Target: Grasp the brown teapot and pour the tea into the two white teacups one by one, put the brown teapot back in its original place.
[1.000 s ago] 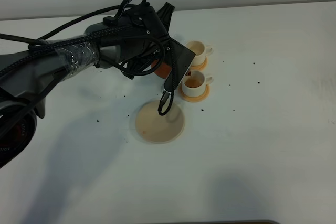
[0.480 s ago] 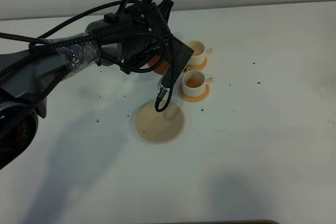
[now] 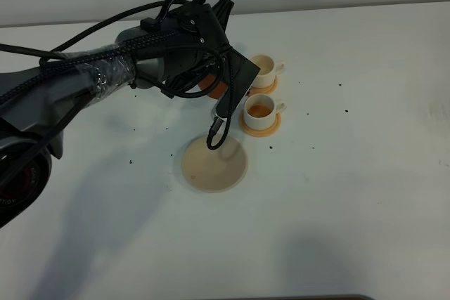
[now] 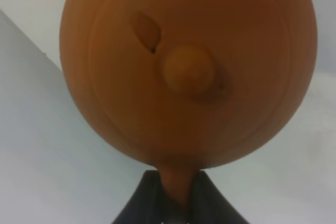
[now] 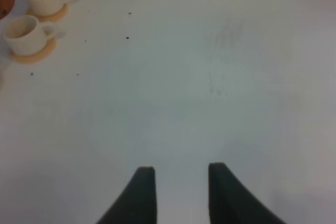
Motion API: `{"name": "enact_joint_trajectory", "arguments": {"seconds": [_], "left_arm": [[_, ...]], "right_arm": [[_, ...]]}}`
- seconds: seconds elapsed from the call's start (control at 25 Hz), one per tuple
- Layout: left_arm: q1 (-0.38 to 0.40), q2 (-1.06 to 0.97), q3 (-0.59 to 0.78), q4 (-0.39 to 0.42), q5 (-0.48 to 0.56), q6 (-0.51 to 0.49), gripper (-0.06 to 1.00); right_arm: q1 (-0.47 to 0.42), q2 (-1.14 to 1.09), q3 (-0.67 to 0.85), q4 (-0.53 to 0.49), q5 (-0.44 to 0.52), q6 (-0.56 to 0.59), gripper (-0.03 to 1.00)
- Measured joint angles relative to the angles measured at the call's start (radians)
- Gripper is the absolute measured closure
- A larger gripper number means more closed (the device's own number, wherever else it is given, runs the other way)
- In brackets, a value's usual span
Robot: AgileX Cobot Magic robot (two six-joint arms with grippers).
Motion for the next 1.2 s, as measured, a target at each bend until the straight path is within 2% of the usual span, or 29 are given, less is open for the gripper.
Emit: {"name": "enact_joint_trajectory", "arguments": {"seconds": [0.84, 1.2], "left_arm": [[-0.014, 0.000, -0.001, 0.095, -0.024, 0.001, 0.83], [-0.014, 0.000, -0.001, 0.102, -0.048, 0.013, 0.83]], "right_arm": [[0.000, 0.000, 0.000, 0.000, 0.000, 0.000, 0.73], [0.000, 0.000, 0.000, 0.000, 0.000, 0.000, 0.73]]}}
